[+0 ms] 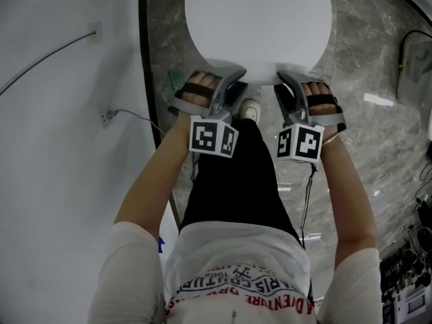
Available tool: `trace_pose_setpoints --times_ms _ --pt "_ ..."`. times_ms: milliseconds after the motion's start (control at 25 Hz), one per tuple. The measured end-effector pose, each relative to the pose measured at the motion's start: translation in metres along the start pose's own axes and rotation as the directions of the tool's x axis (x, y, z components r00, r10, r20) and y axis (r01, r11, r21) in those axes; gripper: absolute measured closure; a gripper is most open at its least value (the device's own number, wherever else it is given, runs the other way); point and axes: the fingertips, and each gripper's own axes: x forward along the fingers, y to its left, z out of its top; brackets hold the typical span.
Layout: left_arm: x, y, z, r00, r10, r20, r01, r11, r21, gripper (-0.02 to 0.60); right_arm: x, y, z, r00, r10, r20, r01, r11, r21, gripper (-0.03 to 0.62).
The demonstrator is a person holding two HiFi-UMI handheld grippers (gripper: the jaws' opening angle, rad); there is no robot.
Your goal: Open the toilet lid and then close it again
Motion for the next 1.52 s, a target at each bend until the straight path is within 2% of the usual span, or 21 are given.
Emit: trace_pose_setpoints --times_ms 280,640,960,1200,1320,1400,1480,1520 --pt "0.023 -0.025 -0.017 0.998 -0.053 -0.034 0.054 0.999 0.011 0.436 0.027 0.024 -0.010 0.999 0.028 -0.018 -0.028 1.000 -0.012 0.485" --pt "0.054 -0.051 -0.040 0.983 -0.158 -0.090 0.152 0.986 -0.064 0.428 0.062 0.050 -0.022 0.992 0.117 -0.040 -0.116 0.993 0.013 0.480" --pt "0.067 -0.059 -0.047 0.978 -0.162 -0.130 0.159 0.987 -0.033 0.426 0.077 0.058 -0.027 0.984 0.166 -0.056 -0.164 0.986 0.042 0.482" --pt "0.066 -0.058 -0.046 0.977 -0.182 -0.113 0.179 0.983 -0.037 0.426 0.076 0.057 -0.027 0.984 0.173 -0.043 -0.171 0.985 0.037 0.482" --pt "0.057 -0.055 -0.042 0.981 -0.171 -0.094 0.174 0.984 0.031 0.432 0.068 0.055 -0.024 0.978 0.201 -0.045 -0.200 0.979 0.040 0.482" --pt "0.045 -0.048 -0.035 0.989 -0.134 -0.070 0.139 0.987 0.079 0.437 0.058 0.047 -0.018 0.976 0.213 -0.033 -0.211 0.975 0.071 0.485" --pt "0.033 -0.034 -0.024 0.997 -0.076 -0.034 0.079 0.995 0.066 0.524 0.043 0.030 -0.010 0.985 0.173 0.005 -0.172 0.978 0.119 0.544" --pt "0.028 -0.025 -0.018 0.999 -0.050 -0.021 0.051 0.998 0.042 0.550 0.034 0.019 -0.007 0.989 0.144 0.021 -0.146 0.979 0.139 0.553"
